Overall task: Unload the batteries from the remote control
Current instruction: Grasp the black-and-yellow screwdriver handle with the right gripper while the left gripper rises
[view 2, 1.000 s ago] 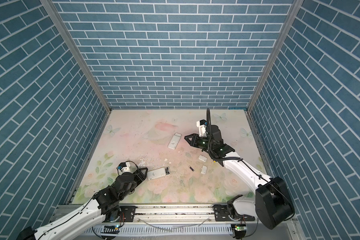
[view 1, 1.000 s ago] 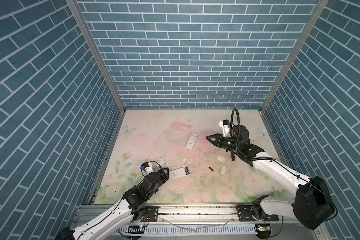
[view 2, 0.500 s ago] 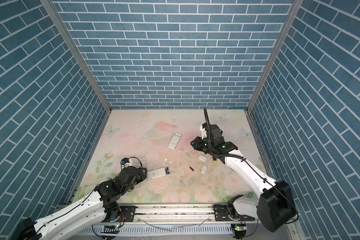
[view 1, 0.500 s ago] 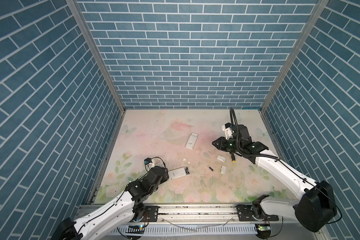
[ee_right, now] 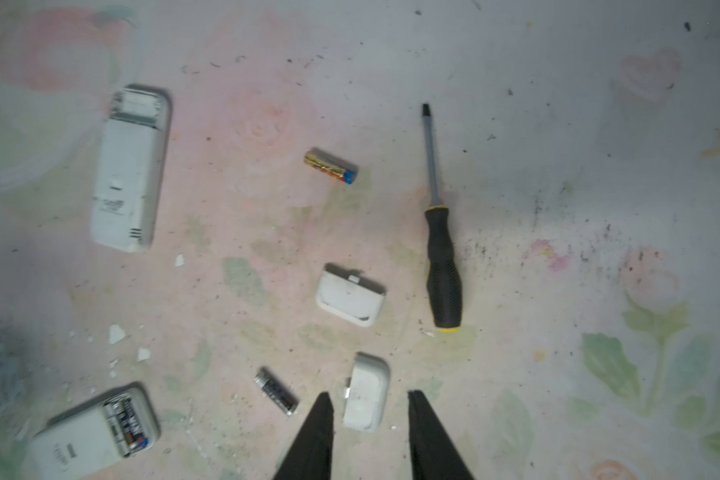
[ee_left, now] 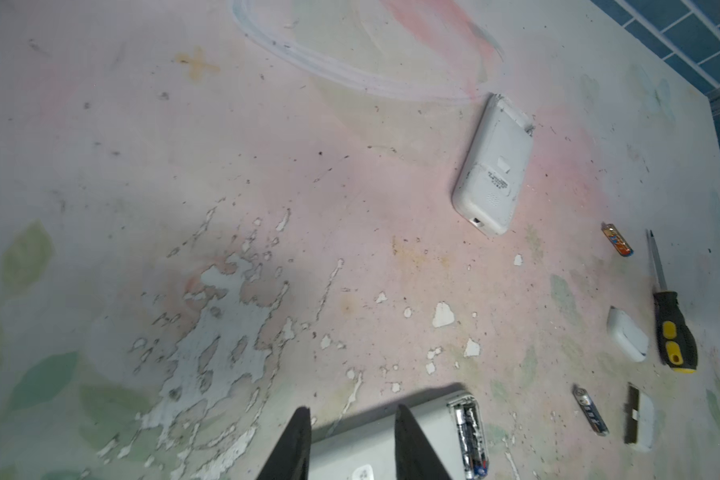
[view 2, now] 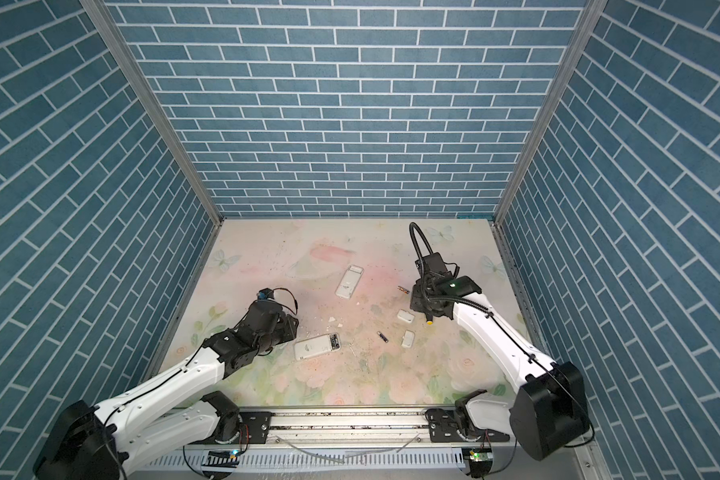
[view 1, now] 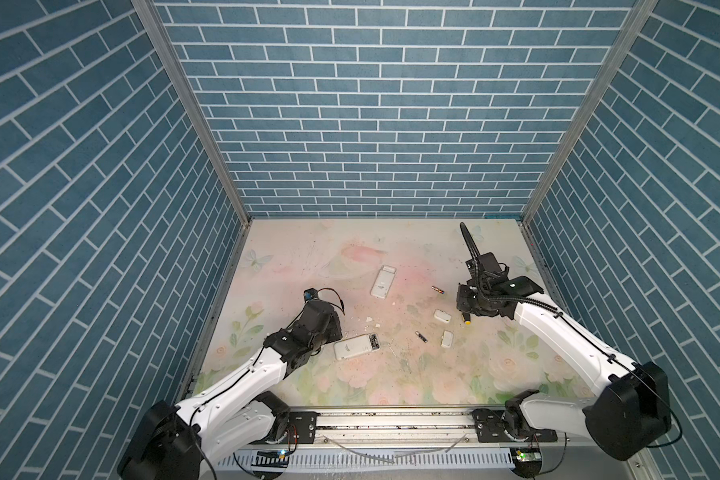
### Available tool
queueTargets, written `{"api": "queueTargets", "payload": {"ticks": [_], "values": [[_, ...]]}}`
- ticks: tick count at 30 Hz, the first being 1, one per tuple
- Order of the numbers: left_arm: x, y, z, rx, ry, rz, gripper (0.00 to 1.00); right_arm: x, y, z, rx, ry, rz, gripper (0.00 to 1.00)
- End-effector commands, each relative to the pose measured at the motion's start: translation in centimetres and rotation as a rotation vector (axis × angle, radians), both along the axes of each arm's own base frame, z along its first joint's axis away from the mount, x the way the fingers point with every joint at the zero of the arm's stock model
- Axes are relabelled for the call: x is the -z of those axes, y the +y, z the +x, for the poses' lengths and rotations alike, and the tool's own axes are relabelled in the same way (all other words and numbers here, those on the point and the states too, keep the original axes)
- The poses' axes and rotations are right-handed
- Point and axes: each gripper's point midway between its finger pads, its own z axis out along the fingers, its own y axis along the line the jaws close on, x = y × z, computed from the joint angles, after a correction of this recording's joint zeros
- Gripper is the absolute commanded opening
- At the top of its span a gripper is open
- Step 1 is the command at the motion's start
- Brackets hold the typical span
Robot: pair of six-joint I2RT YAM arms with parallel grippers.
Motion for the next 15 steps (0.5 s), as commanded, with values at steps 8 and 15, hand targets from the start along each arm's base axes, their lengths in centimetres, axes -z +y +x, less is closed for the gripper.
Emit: {"api": "queueTargets", "payload": {"ticks": [8,15], "values": [[-1.9,-2.0,1.7,0.095,-0.046,-0.028,0.42,4.3,-2.6,1.8,0.015,0.117,-0.108,0.40],[-2.8,-2.2,2.4,0.112,-0.055,-0.040,0.44,7.5,-2.9,2.2,0.012,0.192,-0.127,0.40]]}}
